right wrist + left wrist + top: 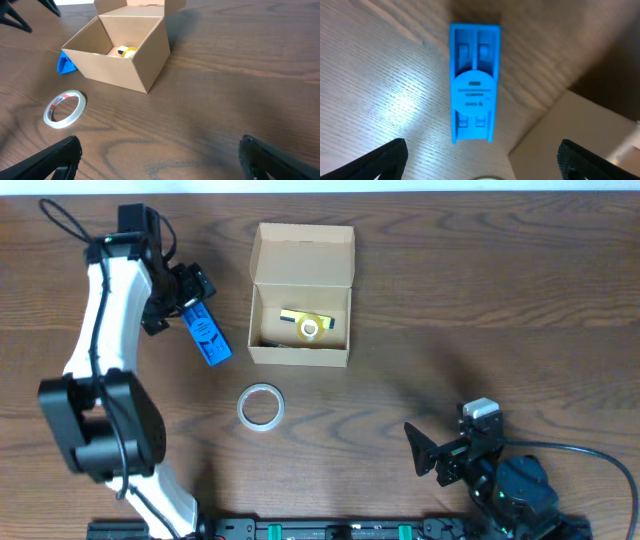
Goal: Pack container
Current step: 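Reach the left gripper to the blue whiteboard duster and grasp it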
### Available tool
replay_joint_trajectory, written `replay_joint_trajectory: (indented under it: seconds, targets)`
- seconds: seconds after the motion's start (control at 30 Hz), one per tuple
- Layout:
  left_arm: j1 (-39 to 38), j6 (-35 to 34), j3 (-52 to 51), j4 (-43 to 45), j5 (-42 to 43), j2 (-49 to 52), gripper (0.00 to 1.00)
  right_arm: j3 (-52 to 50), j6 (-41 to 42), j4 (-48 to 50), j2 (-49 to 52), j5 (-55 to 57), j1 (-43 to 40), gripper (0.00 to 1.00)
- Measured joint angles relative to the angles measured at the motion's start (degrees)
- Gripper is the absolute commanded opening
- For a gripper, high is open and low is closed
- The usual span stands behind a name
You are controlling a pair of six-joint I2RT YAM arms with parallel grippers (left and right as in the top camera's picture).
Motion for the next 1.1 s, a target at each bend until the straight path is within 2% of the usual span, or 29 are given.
replay_joint_trajectory:
  seconds: [0.2,1.1]
  targets:
    - [0.00,0.28,0.50,-0.61,0.68,6.69,0.96,0.00,0.00,0.00,0.00,0.00,0.00,0.99]
    - [0.00,0.68,0.59,3.13,0.63,13.68,0.96,0.00,0.00,0.00,0.00,0.00,0.00,0.99]
